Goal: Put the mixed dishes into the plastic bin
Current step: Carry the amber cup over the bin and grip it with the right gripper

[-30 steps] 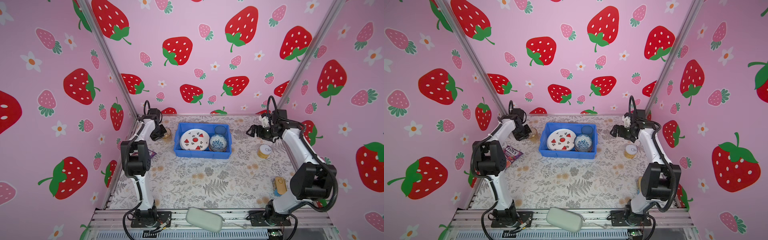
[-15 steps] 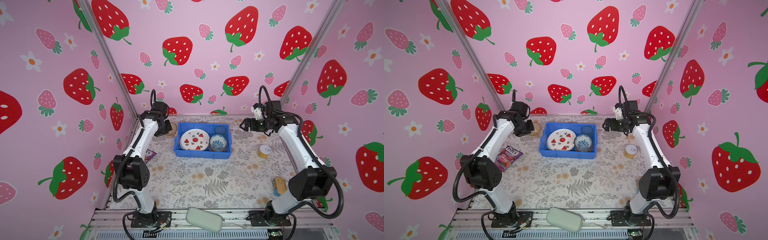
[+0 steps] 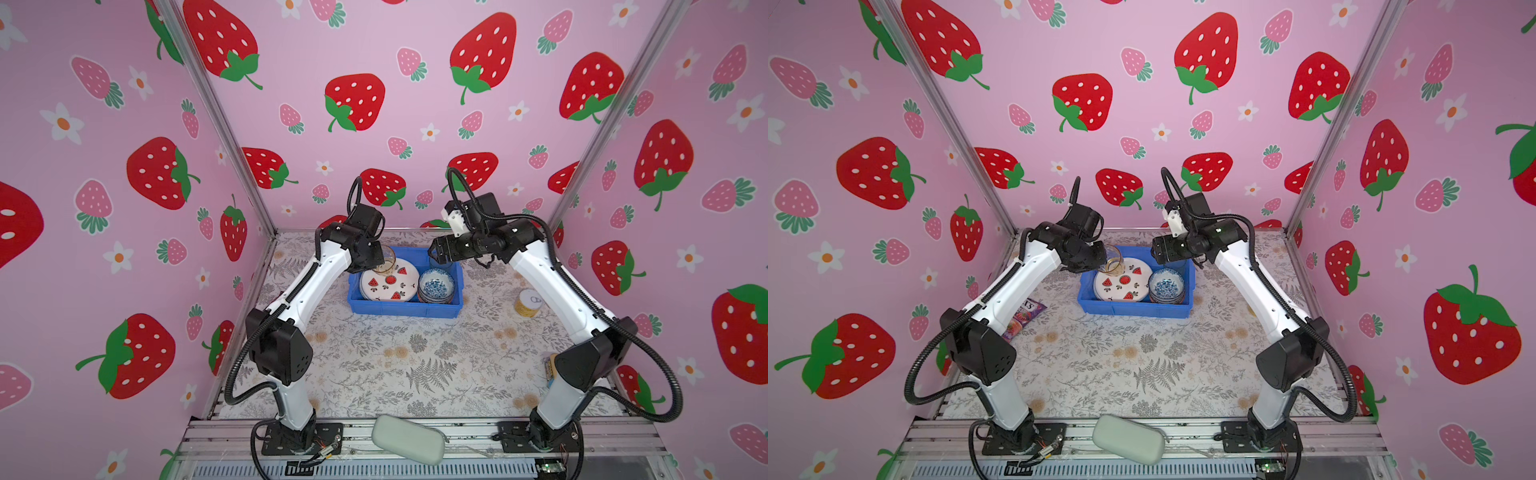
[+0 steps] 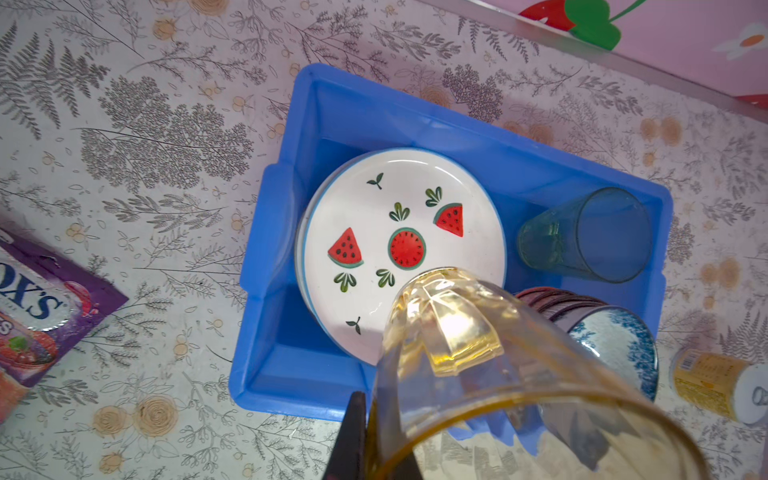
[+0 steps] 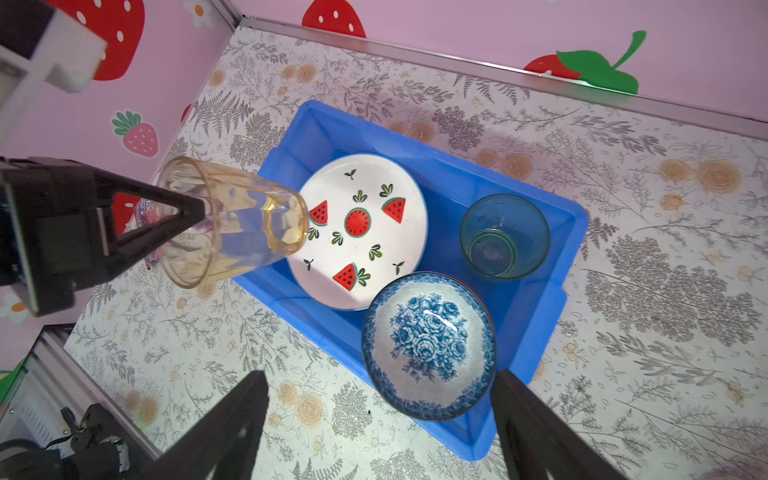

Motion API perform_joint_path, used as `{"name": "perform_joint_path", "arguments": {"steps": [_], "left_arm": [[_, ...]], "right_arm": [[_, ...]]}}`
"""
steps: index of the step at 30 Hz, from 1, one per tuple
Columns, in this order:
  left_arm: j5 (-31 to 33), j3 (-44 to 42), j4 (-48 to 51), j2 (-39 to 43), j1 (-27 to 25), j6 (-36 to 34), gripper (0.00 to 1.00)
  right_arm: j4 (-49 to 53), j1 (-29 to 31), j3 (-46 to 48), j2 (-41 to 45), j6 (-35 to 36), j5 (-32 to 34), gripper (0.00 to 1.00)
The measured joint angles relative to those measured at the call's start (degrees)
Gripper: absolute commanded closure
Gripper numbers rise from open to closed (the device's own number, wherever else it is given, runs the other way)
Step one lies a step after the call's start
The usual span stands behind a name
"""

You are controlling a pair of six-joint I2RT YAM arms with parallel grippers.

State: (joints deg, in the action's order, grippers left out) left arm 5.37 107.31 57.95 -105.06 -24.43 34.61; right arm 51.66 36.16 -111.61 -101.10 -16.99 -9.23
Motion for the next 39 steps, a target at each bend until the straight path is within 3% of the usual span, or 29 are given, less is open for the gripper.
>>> {"name": "perform_joint_path", "arguments": {"steps": [9, 26, 39], "left_arm": [[-0.96, 0.00, -1.46, -0.85, -1.92, 3.89, 1.00], [-1.53, 0.20, -1.55, -2.40, -3.08, 5.35, 1.00], [-2.01, 0.92, -1.49, -3.85, -3.23, 5.77, 1.00]], "right_arm": [[-0.02, 4.42, -2.95, -4.00, -2.60, 2.86, 0.21], [0.81, 8.00, -13.86, -14.40, -3.80, 5.97, 0.42], [1.20, 9.01, -14.78, -17.42, -3.78, 7.96, 0.57]]}}
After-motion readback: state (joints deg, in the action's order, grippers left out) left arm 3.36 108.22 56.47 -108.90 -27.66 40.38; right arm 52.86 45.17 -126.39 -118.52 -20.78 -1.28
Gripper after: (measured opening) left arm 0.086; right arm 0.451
